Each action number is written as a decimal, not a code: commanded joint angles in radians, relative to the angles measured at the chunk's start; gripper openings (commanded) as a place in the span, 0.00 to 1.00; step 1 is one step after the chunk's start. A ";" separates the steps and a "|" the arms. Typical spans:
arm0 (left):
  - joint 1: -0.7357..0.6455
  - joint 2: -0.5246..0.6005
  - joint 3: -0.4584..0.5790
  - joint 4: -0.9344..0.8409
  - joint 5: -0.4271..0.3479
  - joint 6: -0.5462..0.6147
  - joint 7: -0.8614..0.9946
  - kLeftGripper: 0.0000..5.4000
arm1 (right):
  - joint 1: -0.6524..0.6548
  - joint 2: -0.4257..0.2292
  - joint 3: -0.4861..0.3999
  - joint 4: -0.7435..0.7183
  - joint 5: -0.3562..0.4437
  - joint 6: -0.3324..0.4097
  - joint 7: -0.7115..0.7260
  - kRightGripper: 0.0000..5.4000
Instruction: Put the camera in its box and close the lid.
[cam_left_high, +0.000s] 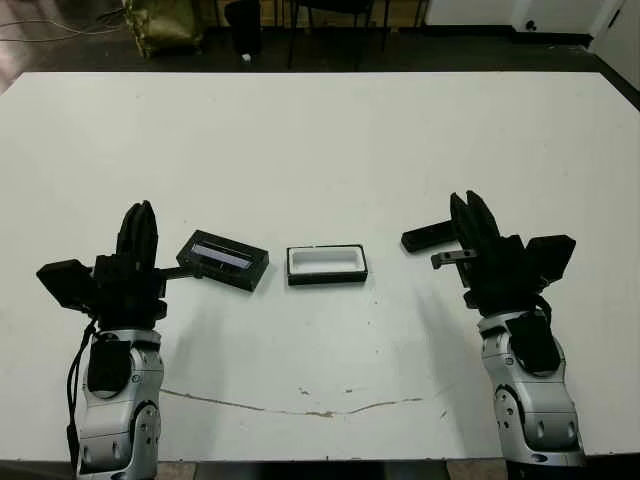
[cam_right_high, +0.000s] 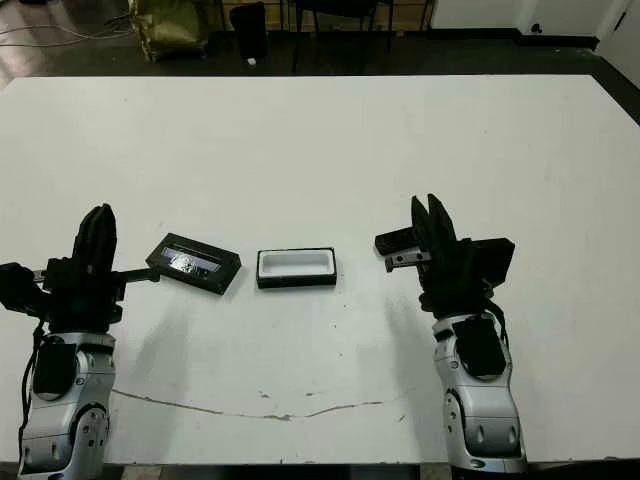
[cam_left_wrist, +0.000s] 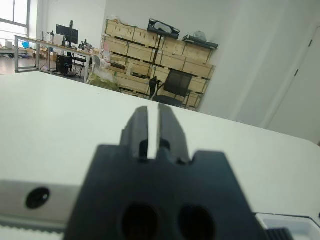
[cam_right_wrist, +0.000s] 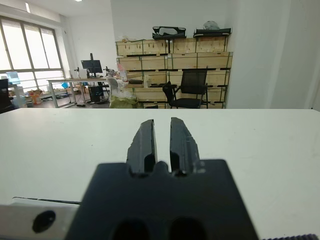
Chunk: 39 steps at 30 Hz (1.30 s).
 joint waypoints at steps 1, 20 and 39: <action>0.012 0.006 -0.001 0.005 0.001 0.015 -0.002 0.00 | 0.011 -0.001 0.001 0.016 0.003 0.002 -0.001 0.00; 0.015 0.011 -0.010 0.017 0.009 0.007 -0.019 0.00 | -0.094 -0.195 -0.095 0.003 0.049 0.089 0.121 0.00; 0.022 0.007 -0.010 0.016 0.009 0.008 -0.027 0.00 | -0.794 -0.592 0.135 0.687 -0.205 0.074 0.537 0.00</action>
